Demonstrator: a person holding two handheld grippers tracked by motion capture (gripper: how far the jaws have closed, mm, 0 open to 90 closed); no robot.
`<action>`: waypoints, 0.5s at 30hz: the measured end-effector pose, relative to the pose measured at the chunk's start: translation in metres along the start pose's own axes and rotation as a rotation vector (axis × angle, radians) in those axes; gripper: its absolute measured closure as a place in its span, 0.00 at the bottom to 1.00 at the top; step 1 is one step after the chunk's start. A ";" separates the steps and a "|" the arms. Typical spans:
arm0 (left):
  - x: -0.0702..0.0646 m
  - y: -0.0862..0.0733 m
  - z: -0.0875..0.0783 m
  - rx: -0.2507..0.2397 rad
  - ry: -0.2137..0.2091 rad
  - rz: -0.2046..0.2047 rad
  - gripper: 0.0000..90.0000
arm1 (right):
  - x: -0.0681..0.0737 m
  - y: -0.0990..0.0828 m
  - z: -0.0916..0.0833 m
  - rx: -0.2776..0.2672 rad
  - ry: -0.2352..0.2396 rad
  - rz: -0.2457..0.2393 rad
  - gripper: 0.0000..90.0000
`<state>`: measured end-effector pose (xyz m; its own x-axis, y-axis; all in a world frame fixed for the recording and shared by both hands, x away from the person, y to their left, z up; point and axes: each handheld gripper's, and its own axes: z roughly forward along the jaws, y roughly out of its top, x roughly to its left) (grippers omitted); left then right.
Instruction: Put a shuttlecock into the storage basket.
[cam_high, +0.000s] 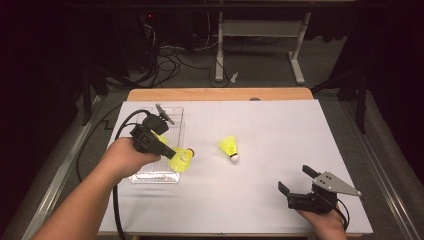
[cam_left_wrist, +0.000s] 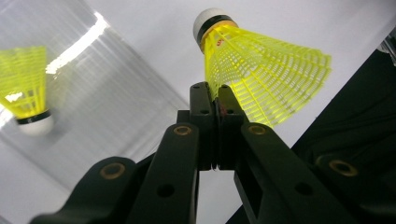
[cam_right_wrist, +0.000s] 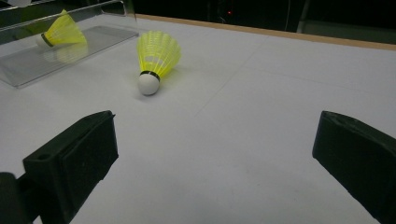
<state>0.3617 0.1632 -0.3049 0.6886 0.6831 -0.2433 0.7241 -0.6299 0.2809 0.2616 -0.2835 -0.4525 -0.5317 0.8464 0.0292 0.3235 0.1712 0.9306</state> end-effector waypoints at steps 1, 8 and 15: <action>0.003 -0.002 -0.002 -0.001 0.003 -0.008 0.99 | 0.000 0.000 0.000 0.001 0.002 0.000 0.01; 0.023 -0.018 -0.008 -0.005 0.020 -0.060 0.99 | 0.001 0.000 0.001 0.006 0.008 0.006 0.01; 0.041 -0.032 -0.012 -0.011 0.031 -0.110 0.99 | 0.002 0.000 0.002 0.012 0.011 0.002 0.01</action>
<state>0.3659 0.2153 -0.3130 0.6032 0.7591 -0.2445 0.7948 -0.5465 0.2640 0.2619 -0.2813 -0.4533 -0.5398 0.8410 0.0353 0.3342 0.1757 0.9260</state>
